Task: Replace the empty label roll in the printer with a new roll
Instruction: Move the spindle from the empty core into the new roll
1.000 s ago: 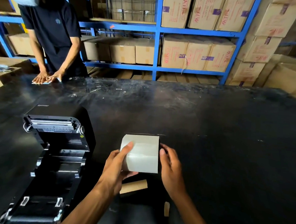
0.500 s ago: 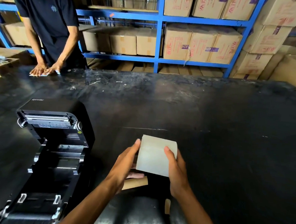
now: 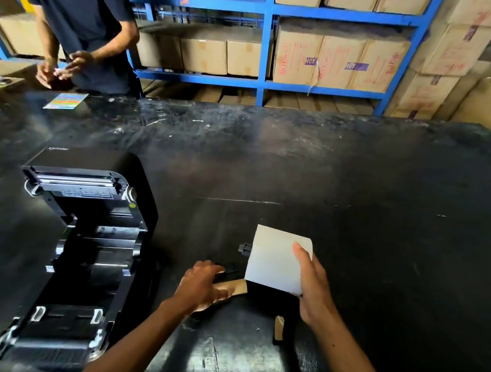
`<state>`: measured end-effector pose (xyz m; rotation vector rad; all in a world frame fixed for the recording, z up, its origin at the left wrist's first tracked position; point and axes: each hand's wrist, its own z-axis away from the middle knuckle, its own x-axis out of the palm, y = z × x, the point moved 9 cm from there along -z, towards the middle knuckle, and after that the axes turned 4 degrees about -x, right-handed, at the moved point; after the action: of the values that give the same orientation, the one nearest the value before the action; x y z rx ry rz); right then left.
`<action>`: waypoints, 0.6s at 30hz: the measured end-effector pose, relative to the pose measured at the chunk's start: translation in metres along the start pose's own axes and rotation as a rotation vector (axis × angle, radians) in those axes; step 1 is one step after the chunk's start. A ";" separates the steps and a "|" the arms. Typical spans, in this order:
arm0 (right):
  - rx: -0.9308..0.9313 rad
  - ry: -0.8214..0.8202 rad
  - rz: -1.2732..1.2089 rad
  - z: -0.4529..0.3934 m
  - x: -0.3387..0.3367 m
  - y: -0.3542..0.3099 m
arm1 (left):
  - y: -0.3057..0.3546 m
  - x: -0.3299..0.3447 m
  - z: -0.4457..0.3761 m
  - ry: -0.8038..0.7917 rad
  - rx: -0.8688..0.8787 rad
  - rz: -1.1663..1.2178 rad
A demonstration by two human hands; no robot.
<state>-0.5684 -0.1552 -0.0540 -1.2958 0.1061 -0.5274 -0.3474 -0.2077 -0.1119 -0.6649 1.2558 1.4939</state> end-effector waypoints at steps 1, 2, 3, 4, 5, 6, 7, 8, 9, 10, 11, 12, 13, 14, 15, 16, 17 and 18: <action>-0.005 -0.007 0.003 0.001 0.001 0.000 | 0.000 0.001 -0.001 0.001 0.005 0.010; -0.008 -0.012 0.007 0.003 0.002 0.000 | -0.001 0.001 -0.001 0.002 0.002 0.044; -0.011 -0.014 0.013 0.003 0.002 0.000 | -0.002 0.000 -0.002 0.011 -0.005 0.087; -0.011 -0.014 0.018 0.004 0.002 0.001 | -0.003 -0.002 -0.003 0.024 -0.006 0.123; -0.009 -0.015 0.020 0.005 0.002 0.001 | -0.004 -0.004 -0.004 0.042 0.003 0.139; -0.004 -0.017 0.021 0.006 0.002 0.001 | -0.004 -0.007 -0.006 0.060 0.013 0.142; 0.002 -0.020 0.023 0.007 0.003 0.002 | -0.004 -0.011 -0.008 0.075 0.020 0.143; 0.005 -0.025 0.026 0.008 0.003 0.001 | -0.004 -0.014 -0.010 0.086 0.021 0.146; 0.007 -0.029 0.029 0.008 0.004 0.001 | -0.005 -0.018 -0.013 0.091 0.018 0.147; 0.007 -0.031 0.030 0.009 0.005 0.000 | -0.005 -0.020 -0.017 0.085 0.015 0.138; 0.007 -0.028 0.032 0.010 0.004 -0.001 | -0.004 -0.022 -0.021 0.070 0.015 0.116; 0.007 -0.023 0.034 0.011 0.004 -0.002 | -0.003 -0.022 -0.025 0.047 0.017 0.083; 0.005 -0.018 0.036 0.012 0.003 -0.003 | -0.003 -0.021 -0.029 0.024 0.016 0.047; 0.003 -0.015 0.040 0.013 0.002 -0.003 | -0.003 -0.020 -0.032 0.009 0.012 0.018; 0.002 -0.011 0.044 0.014 0.000 -0.004 | -0.003 -0.020 -0.035 0.005 0.009 -0.001; 0.003 -0.005 0.047 0.014 -0.001 -0.004 | -0.003 -0.021 -0.038 0.008 0.006 -0.009; 0.006 0.001 0.048 0.015 -0.002 -0.004 | -0.004 -0.021 -0.040 0.012 -0.003 -0.009; 0.009 0.007 0.050 0.016 -0.003 -0.004 | -0.006 -0.021 -0.041 0.012 -0.017 0.000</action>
<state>-0.5668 -0.1402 -0.0459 -1.2799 0.1414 -0.4897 -0.3431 -0.2543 -0.1076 -0.6864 1.2538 1.5040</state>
